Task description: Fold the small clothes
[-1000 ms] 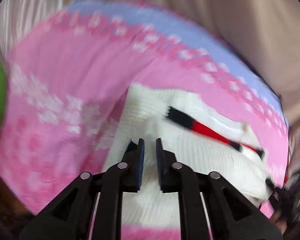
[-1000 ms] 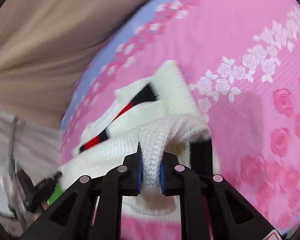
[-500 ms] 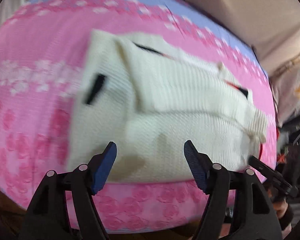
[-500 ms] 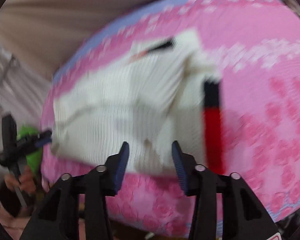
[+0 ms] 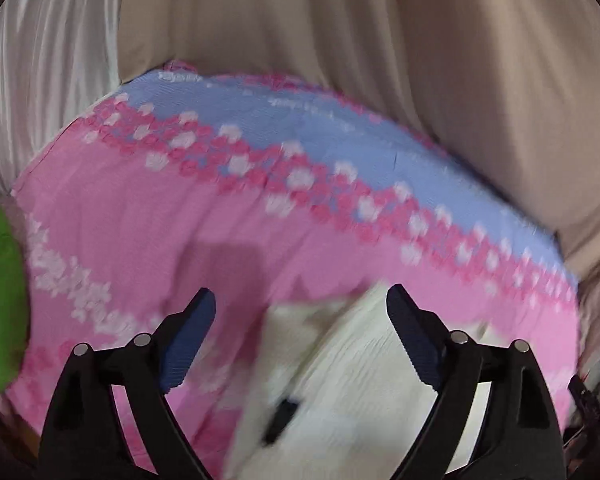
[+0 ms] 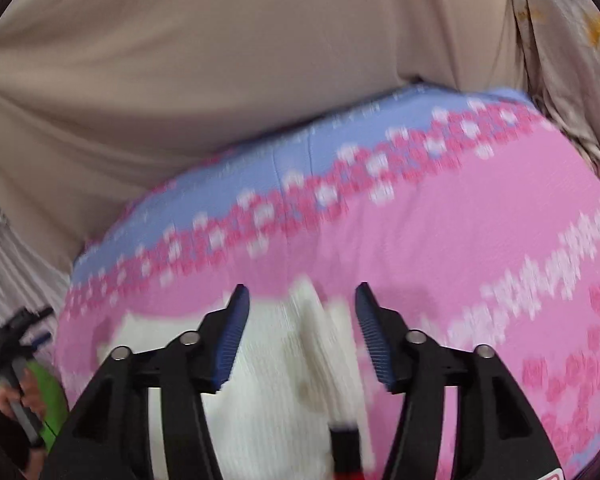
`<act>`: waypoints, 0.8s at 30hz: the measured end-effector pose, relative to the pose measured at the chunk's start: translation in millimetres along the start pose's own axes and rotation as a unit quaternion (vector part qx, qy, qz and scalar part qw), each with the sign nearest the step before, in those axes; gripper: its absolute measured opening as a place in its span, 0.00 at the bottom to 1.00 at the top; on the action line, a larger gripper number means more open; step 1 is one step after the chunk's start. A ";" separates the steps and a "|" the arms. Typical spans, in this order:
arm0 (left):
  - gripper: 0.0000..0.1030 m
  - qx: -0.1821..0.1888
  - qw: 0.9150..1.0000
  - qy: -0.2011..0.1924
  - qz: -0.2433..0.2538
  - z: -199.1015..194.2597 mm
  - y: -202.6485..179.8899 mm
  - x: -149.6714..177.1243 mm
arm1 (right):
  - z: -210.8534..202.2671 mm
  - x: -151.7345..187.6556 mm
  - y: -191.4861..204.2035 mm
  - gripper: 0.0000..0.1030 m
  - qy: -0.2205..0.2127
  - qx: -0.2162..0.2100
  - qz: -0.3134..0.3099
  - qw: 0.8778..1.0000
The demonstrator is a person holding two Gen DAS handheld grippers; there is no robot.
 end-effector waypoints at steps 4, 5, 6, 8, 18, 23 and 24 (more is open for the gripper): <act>0.82 0.000 0.997 0.077 -0.002 46.2 3.9 79.7 | 42.5 69.6 -24.6 0.55 0.072 0.006 0.045 0.996; 0.79 0.008 0.995 0.096 -0.006 49.7 2.6 94.8 | 52.7 78.6 -26.0 0.55 0.089 0.007 0.056 0.994; 0.74 0.015 0.994 0.108 -0.008 54.4 -1.1 105.7 | 56.3 83.0 -23.0 0.55 0.097 0.003 0.055 0.994; 0.45 0.021 0.991 0.130 0.002 60.6 -7.7 123.4 | 55.2 84.9 -10.9 0.56 0.091 0.014 0.027 0.995; 0.09 0.019 0.984 0.170 -0.057 10.5 50.5 147.1 | 7.1 92.9 -13.0 0.05 0.086 -0.040 0.014 0.995; 0.15 -0.018 0.981 0.187 -0.057 40.1 56.7 160.7 | 52.4 113.9 -50.7 0.24 0.147 -0.003 0.045 0.988; 0.20 -0.015 0.980 0.190 -0.057 34.1 53.4 155.1 | 45.6 108.1 -48.0 0.28 0.138 0.006 0.045 0.989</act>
Point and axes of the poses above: each gripper's, at about its wrist camera, not at the fingertips, and z roughly the way its jaws point, y to its left, x to its underside, the point moved 6 cm from there along z, roughly the way its jaws point, and after that the axes turned 7 degrees about y, right-handed, at the moved point
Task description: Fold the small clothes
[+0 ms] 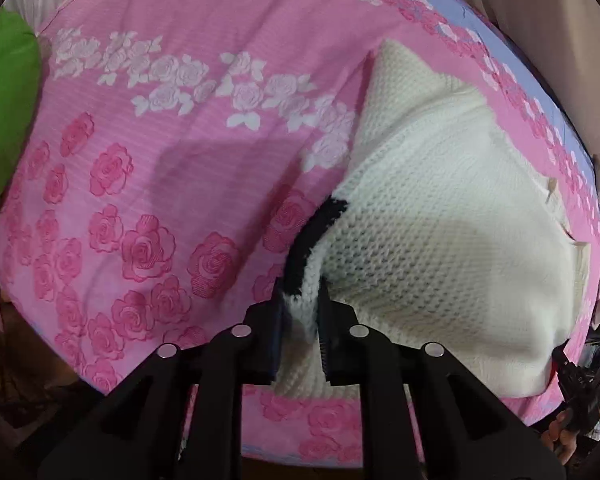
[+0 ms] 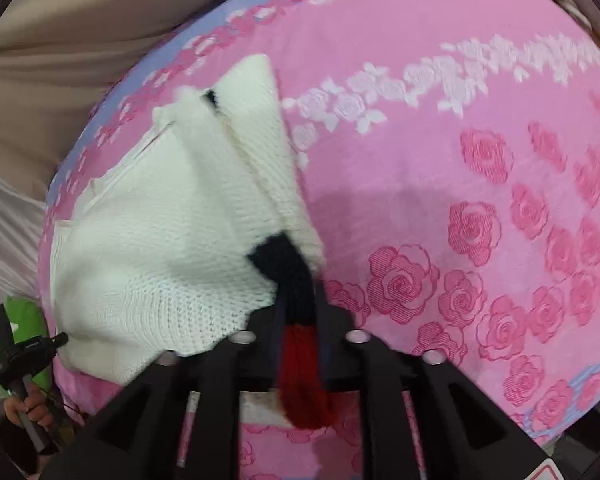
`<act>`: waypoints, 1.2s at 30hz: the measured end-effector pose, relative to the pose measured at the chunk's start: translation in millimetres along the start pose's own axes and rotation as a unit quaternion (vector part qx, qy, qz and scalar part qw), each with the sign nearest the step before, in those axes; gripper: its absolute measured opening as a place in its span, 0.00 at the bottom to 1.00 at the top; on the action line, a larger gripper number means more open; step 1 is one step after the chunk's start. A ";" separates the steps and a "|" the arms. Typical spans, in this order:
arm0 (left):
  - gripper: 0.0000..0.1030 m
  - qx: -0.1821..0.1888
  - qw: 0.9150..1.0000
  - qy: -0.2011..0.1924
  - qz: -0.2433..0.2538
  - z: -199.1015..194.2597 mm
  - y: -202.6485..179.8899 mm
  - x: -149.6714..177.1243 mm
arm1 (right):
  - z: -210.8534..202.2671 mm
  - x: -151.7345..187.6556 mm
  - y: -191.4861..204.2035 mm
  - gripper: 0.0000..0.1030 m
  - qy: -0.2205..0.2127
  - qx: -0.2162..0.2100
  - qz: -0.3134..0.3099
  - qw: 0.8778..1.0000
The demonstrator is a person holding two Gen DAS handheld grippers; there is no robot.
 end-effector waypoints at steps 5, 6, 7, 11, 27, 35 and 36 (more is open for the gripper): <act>0.74 0.008 0.995 -0.099 0.018 -52.6 -26.3 -46.9 | -38.2 -38.3 44.4 0.60 -0.083 0.032 -0.082 0.993; 0.75 0.009 0.994 -0.109 0.025 -55.2 -34.9 -60.3 | -36.3 -48.7 53.7 0.60 -0.085 0.033 -0.094 0.991; 0.82 0.016 0.992 -0.117 0.031 -55.0 -42.0 -70.4 | -30.1 -61.1 65.3 0.60 -0.081 0.031 -0.108 0.990; 0.70 0.021 0.996 -0.073 0.054 -1.1 -76.8 -106.2 | 10.7 -93.9 86.8 0.64 -0.061 0.050 -0.125 0.989; 0.08 0.008 0.996 -0.070 0.050 20.2 -80.2 -142.9 | 27.1 -141.0 63.7 0.06 -0.044 -0.003 -0.055 0.998; 0.72 0.033 0.994 -0.101 0.007 -8.3 -62.8 -130.5 | -10.0 -125.8 57.0 0.30 -0.103 -0.034 -0.013 0.994; 0.76 0.035 0.993 -0.111 0.001 -15.2 -54.6 -124.2 | -19.8 -118.9 51.3 0.48 -0.109 -0.035 -0.005 0.993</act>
Point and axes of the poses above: each gripper's, at about its wrist camera, not at the fingertips, and z roughly the way its jaws point, y to its left, x to its underside, the point moved 6 cm from there along z, roughly the way its jaws point, and after that the axes turned 7 degrees about y, right-handed, at the moved point
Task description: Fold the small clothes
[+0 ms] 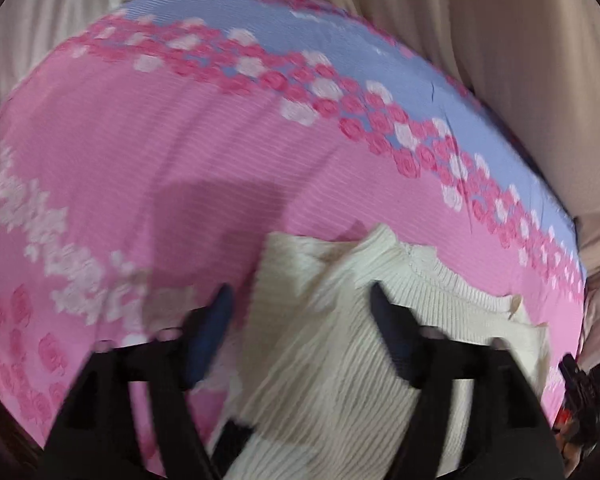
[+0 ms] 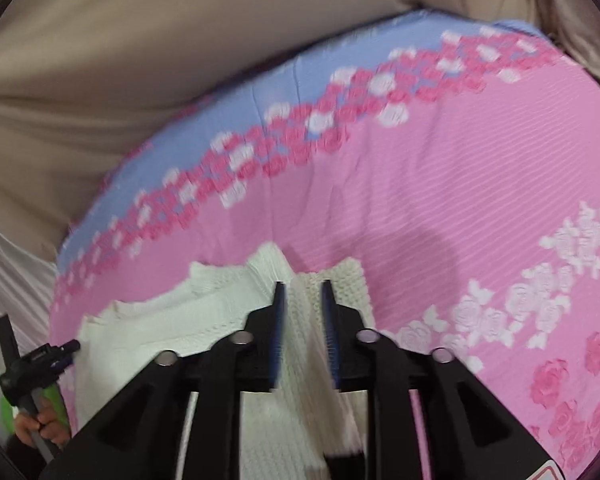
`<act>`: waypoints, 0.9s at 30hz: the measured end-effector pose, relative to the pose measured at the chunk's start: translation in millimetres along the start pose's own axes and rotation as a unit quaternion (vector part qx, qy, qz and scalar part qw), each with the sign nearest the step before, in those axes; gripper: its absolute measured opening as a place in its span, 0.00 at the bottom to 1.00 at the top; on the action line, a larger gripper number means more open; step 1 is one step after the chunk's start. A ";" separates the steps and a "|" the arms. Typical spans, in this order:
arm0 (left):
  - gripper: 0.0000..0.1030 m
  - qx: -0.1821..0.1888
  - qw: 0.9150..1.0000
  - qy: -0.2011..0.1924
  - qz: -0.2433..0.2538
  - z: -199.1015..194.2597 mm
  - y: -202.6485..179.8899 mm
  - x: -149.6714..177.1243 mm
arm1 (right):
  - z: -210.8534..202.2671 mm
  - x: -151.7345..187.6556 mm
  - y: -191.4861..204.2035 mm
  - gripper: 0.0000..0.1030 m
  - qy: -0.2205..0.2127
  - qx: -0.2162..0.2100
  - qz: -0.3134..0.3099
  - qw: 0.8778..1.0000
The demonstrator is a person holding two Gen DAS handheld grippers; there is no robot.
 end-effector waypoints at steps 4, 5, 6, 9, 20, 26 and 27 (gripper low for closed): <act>0.82 0.011 0.999 0.018 -0.032 -15.5 35.8 45.6 | -24.7 57.5 -29.6 0.63 0.023 0.017 0.021 0.999; 0.84 0.019 0.998 0.032 -0.045 -14.9 45.4 62.9 | -22.9 74.2 -38.5 0.64 0.038 0.018 0.025 0.999; 0.84 0.030 0.997 0.052 -0.057 -11.4 55.8 83.3 | -20.0 92.7 -45.1 0.64 0.054 0.021 0.029 0.998; 0.84 0.045 0.989 0.107 -0.089 4.5 71.7 135.6 | -9.0 150.6 -54.3 0.64 0.112 0.009 0.043 0.993; 0.12 0.039 0.993 0.086 -0.067 -30.8 64.5 123.6 | -35.7 134.6 -33.0 0.11 0.075 0.000 0.046 0.996; 0.12 -0.004 0.986 0.157 -0.055 -23.2 104.5 181.4 | -61.6 191.4 -91.4 0.11 0.133 0.038 0.053 0.989; 0.15 -0.001 0.987 0.153 -0.049 -17.2 103.6 187.4 | -49.3 204.4 -98.5 0.13 0.149 0.037 0.054 0.987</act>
Point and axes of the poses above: each gripper's, at about its wrist camera, not at the fingertips, and z roughly the way its jaws point, y to its left, x to its underside, the point moved 6 cm from there along z, roughly the way its jaws point, and after that the axes turned 7 degrees about y, right-handed, at the moved point
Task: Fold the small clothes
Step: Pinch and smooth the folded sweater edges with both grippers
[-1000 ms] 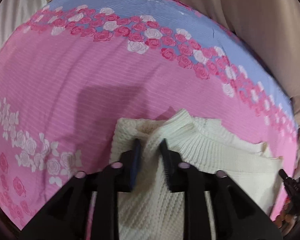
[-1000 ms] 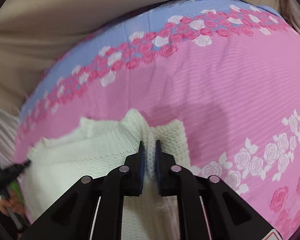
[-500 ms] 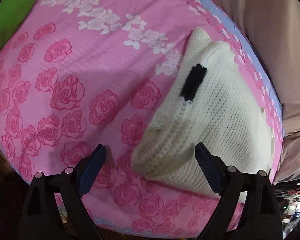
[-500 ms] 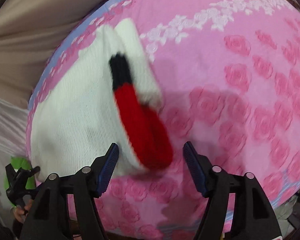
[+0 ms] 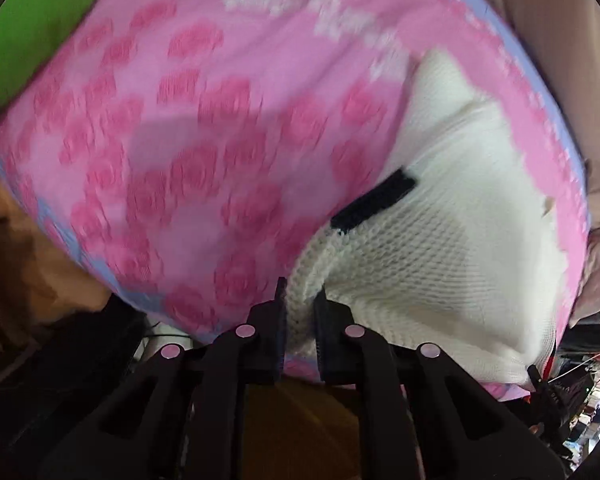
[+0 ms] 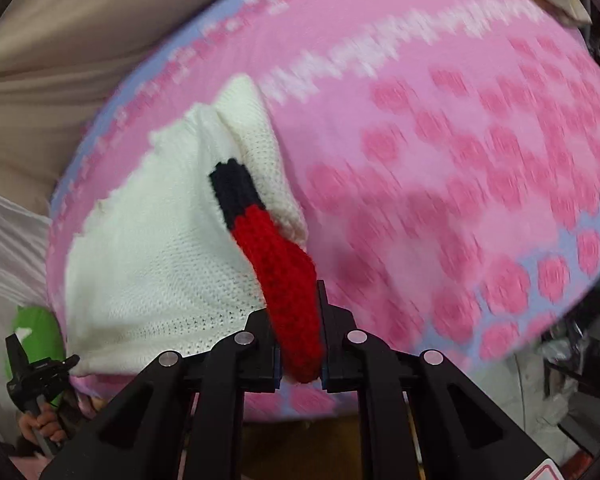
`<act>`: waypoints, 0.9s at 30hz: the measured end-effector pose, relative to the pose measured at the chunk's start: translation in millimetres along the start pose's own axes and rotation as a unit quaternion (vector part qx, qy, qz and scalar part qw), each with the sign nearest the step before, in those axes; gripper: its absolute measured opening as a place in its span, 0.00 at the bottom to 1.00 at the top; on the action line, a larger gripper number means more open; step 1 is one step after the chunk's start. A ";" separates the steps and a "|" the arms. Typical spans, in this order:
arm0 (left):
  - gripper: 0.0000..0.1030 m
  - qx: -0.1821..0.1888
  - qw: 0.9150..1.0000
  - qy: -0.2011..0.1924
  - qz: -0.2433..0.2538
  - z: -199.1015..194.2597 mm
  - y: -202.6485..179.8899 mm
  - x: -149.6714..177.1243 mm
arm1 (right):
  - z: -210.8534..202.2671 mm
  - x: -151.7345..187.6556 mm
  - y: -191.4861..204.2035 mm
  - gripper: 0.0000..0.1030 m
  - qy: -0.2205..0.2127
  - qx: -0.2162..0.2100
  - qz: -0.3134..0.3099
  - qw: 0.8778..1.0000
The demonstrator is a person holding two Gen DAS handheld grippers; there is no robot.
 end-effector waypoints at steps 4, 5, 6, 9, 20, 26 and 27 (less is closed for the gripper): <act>0.29 -0.022 0.998 -0.058 0.030 -32.2 -31.6 -4.0 | -8.7 -9.5 7.2 0.29 -0.016 0.014 0.002 1.000; 0.49 -0.018 0.996 -0.081 0.039 -48.5 -41.6 -9.4 | -25.1 -21.0 15.8 0.32 -0.049 0.025 -0.012 0.998; 0.61 -0.018 0.992 -0.113 0.048 -66.8 -53.9 -18.0 | -38.2 -32.3 24.4 0.45 -0.077 0.034 -0.028 0.996; 0.86 0.010 0.982 -0.174 0.078 -93.3 -97.0 -53.4 | -56.4 -74.4 56.4 0.64 -0.131 0.036 -0.076 0.988; 0.08 0.030 0.987 -0.102 0.122 -30.4 -156.7 -123.4 | -18.7 -144.8 123.3 0.06 -0.120 -0.031 -0.119 0.985; 0.08 -0.042 0.989 -0.083 0.117 7.0 -141.6 -153.0 | 31.4 -177.8 88.3 0.06 -0.067 0.018 -0.074 0.995; 0.08 -0.044 0.988 -0.091 0.116 11.1 -140.8 -152.6 | 33.9 -177.2 89.1 0.04 -0.092 0.009 -0.082 0.992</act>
Point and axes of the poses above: each gripper's, at about its wrist camera, not at the fingertips, and z roughly the way its jaws point, y to its left, x to its underside, the point moved 6 cm from there along z, roughly the way its jaws point, and after that the axes turned 7 degrees about y, right-handed, at the moved point
